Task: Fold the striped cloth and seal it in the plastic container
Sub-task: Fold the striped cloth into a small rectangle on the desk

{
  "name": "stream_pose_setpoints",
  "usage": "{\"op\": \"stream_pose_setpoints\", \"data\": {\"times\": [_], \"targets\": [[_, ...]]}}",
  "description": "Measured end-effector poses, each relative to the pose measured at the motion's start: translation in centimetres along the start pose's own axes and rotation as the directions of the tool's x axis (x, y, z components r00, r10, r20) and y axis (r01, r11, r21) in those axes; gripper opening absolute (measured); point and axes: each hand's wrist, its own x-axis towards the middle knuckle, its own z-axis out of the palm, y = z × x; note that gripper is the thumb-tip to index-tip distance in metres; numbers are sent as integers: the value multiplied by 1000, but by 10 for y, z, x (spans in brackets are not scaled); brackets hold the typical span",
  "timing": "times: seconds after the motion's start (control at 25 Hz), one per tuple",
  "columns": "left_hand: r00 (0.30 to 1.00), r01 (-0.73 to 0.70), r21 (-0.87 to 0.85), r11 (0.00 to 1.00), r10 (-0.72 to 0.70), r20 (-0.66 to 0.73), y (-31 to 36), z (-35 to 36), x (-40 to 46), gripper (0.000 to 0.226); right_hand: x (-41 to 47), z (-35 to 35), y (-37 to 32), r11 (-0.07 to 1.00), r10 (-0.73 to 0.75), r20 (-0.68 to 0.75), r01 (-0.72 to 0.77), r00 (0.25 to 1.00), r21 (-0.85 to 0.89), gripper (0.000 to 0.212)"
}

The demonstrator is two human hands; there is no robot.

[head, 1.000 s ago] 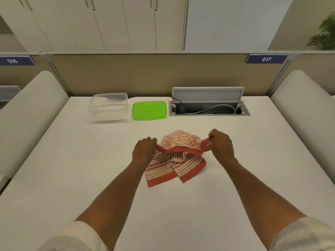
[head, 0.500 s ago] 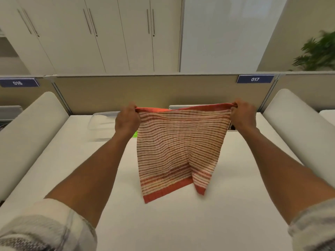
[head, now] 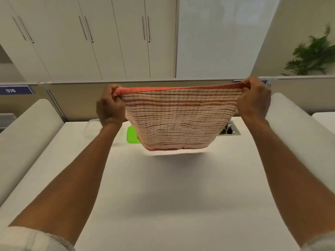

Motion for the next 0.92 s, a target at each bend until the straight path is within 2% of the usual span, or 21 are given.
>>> {"op": "stream_pose_setpoints", "data": {"times": [0.12, 0.24, 0.32, 0.4, 0.52, 0.64, 0.76, 0.84, 0.92], "targets": [[994, 10, -176, 984, 8, 105, -22, -17, -31, 20, -36, -12, 17, 993, 73, 85, -80, 994, 89, 22], [973, 80, -179, 981, -38, 227, -53, -37, -69, 23, -84, -21, 51, 978, 135, 277, -174, 951, 118, 24], [940, 115, -160, 980, -55, 338, -76, -48, -98, 26, -117, -26, 76, 972, 162, 446, -221, 880, 81, 21], [895, 164, -124, 979, -95, 436, -97, -59, -128, 32, -148, -31, 95, 959, 198, 603, -281, 773, 45, 18], [831, 259, -51, 965, -196, 521, -123, -75, -169, 30, -189, -36, 115, 915, 244, 754, -401, 611, 29, 19], [768, 310, 13, 951, -258, 587, -144, -90, -195, 33, -220, -43, 129, 862, 260, 842, -506, 473, 18, 17], [710, 334, 61, 940, -294, 640, -155, -98, -211, 23, -241, -46, 138, 809, 274, 892, -588, 361, -10, 11], [693, 338, 122, 933, -334, 639, -160, -95, -217, 27, -247, -44, 142, 784, 309, 888, -620, 341, -35, 7], [691, 335, 181, 925, -372, 620, -163, -89, -217, 38, -248, -38, 142, 782, 344, 862, -622, 372, -43, 5]]}}
